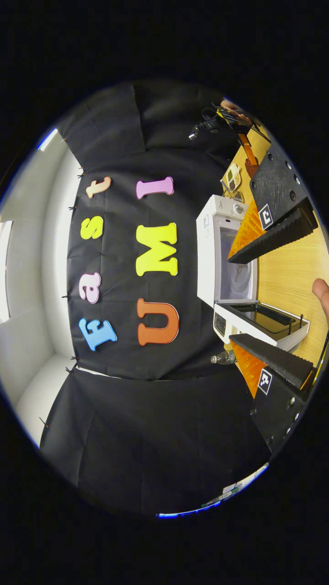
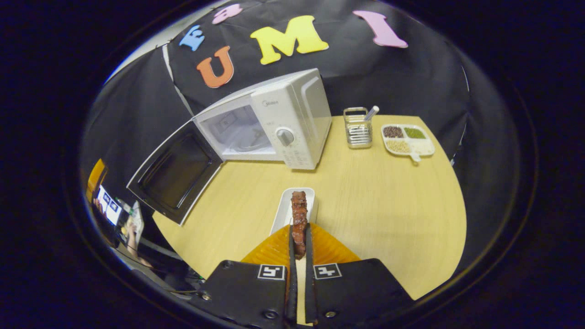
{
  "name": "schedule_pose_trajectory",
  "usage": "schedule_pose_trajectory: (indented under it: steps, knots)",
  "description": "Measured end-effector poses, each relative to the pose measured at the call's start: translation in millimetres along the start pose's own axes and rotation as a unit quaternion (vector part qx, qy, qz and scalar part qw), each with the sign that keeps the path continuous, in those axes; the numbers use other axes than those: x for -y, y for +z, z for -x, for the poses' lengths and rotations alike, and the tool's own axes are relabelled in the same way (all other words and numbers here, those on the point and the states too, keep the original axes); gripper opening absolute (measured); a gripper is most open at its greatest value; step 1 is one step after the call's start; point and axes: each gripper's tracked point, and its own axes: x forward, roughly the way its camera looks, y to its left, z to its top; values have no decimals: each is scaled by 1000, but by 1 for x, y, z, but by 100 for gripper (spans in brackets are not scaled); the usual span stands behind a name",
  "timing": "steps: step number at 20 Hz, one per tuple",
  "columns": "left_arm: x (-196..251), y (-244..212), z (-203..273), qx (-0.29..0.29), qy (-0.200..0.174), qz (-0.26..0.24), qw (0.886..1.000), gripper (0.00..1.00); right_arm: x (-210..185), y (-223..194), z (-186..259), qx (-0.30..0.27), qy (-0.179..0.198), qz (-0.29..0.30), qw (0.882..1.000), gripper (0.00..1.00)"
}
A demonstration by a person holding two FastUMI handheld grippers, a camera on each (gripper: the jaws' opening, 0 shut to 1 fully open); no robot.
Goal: Open the microwave oven with the left hand, put the food in, and close the microwave oven.
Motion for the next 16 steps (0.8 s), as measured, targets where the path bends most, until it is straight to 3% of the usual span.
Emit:
schedule_pose_trajectory:
  steps: [5,10,16]
  knots:
    - [-14,-2,9,7,10,3,1000,94,-44,12,9,50,-43,66,996,10]
    - [-18,-2,13,12,-5,19,1000,94,-89,30,-16,93,-38,55,993,10]
    - [-14,-9,15,13,-21,18,1000,94,-138,68,-93,123,-21,14,992,10]
